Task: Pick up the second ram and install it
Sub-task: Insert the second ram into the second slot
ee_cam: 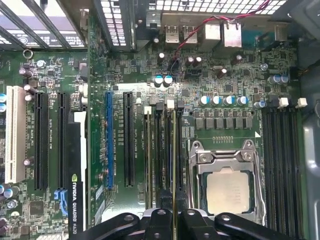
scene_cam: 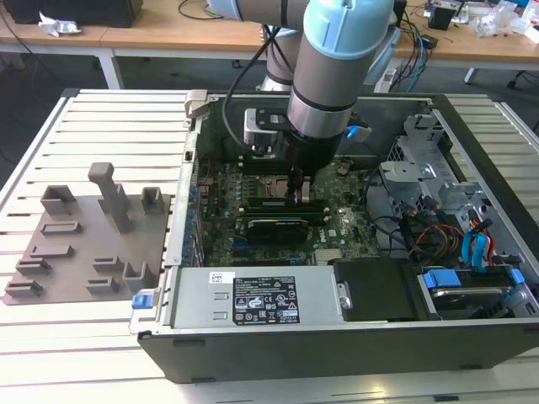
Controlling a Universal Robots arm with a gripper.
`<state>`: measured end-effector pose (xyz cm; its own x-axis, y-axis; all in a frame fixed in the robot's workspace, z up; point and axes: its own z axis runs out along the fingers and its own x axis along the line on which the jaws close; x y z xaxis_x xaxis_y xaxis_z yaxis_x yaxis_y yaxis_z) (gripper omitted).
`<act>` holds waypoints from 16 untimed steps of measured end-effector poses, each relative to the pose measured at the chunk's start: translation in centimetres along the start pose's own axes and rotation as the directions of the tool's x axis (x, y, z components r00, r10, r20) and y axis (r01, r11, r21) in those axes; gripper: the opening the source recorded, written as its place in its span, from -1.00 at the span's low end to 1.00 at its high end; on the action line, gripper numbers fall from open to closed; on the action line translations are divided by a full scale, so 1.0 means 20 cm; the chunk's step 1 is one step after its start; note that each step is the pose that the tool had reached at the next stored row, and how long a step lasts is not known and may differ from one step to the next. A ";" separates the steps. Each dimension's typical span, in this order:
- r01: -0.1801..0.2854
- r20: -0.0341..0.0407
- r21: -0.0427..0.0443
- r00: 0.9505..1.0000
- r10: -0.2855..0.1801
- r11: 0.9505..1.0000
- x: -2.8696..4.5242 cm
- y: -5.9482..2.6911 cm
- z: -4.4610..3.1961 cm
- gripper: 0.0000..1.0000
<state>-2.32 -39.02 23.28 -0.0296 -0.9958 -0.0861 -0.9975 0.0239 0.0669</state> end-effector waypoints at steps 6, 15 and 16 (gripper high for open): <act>0.013 -0.001 -0.001 1.000 -0.013 1.000 -0.007 0.007 0.019 -0.73; 0.016 -0.001 -0.001 1.000 -0.016 1.000 -0.013 0.014 0.046 -0.73; 0.017 -0.001 -0.001 1.000 -0.017 1.000 -0.014 0.007 0.046 -0.73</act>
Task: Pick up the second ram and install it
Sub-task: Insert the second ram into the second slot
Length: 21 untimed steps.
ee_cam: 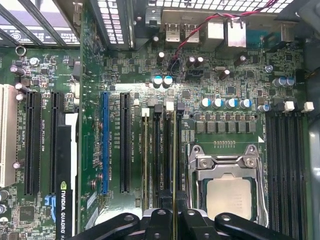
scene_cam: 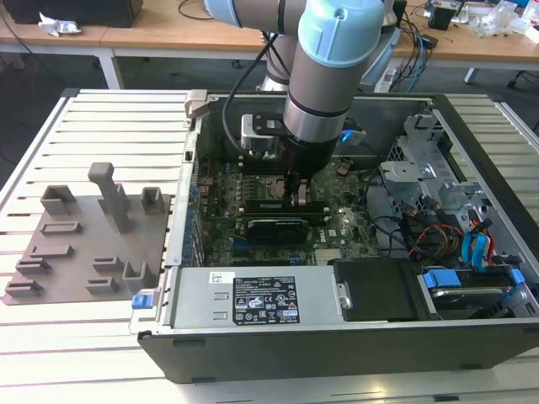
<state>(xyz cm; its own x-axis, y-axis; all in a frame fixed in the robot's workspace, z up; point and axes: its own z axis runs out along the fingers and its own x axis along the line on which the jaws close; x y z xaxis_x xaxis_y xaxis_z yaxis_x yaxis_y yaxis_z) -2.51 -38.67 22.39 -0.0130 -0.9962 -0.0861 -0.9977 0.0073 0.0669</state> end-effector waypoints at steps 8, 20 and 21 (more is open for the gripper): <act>0.000 0.000 0.000 1.000 0.000 1.000 -0.002 -0.004 -0.022 -0.73; 0.013 -0.005 -0.002 1.000 -0.013 1.000 -0.001 -0.005 -0.009 -0.73; 0.013 -0.005 -0.002 1.000 -0.013 1.000 -0.001 -0.005 -0.005 -0.73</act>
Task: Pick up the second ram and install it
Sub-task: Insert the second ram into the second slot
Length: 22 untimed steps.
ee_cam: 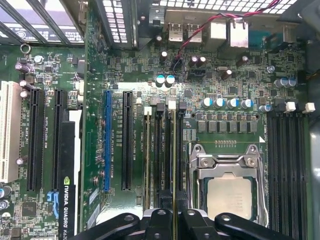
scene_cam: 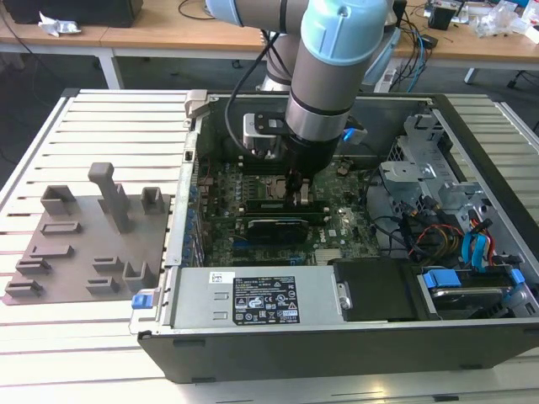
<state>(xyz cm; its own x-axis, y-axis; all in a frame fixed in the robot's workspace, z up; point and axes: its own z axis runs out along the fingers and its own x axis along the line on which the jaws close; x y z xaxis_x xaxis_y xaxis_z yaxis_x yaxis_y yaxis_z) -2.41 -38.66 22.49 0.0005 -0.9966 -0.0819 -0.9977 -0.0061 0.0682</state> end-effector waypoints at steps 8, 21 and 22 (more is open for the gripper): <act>0.000 0.000 0.000 1.000 0.000 1.000 0.001 0.000 0.005 -0.73; 0.000 -0.002 0.000 1.000 0.000 1.000 0.002 -0.001 0.020 -0.73; 0.000 -0.002 0.000 1.000 0.000 1.000 0.002 -0.001 0.020 -0.73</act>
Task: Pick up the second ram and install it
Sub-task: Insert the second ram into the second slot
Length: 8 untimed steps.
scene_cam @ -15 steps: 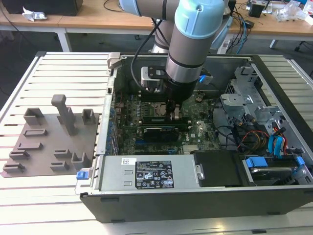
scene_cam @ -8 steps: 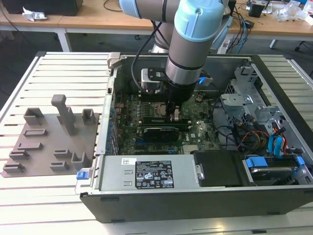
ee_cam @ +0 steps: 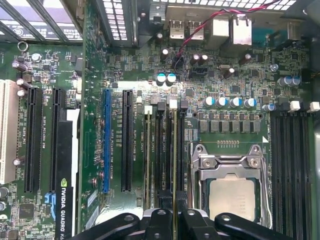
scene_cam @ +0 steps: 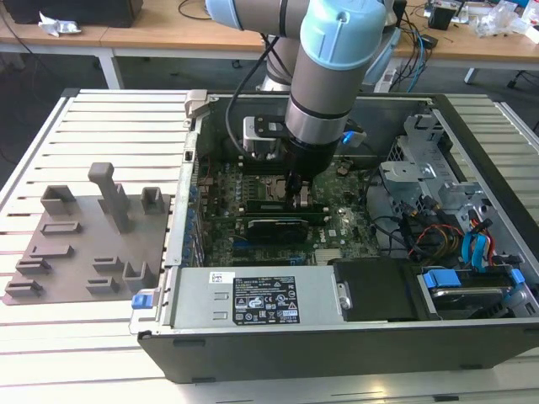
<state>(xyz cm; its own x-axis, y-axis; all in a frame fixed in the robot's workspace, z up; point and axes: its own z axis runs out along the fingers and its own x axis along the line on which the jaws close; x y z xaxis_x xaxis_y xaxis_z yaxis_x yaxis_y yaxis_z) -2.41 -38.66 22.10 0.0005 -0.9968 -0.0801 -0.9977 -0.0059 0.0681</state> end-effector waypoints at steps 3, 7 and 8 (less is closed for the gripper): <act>0.000 0.000 0.000 1.000 0.000 1.000 -0.001 0.000 -0.006 -0.73; 0.001 0.000 0.000 1.000 -0.001 1.000 -0.001 0.000 -0.007 -0.73; 0.002 0.000 0.000 1.000 -0.002 1.000 0.000 0.000 -0.007 -0.73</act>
<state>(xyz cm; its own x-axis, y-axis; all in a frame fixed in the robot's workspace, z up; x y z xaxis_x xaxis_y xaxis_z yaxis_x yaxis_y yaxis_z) -2.41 -38.66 22.24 0.0023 -0.9968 -0.0800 -0.9976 -0.0078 0.0681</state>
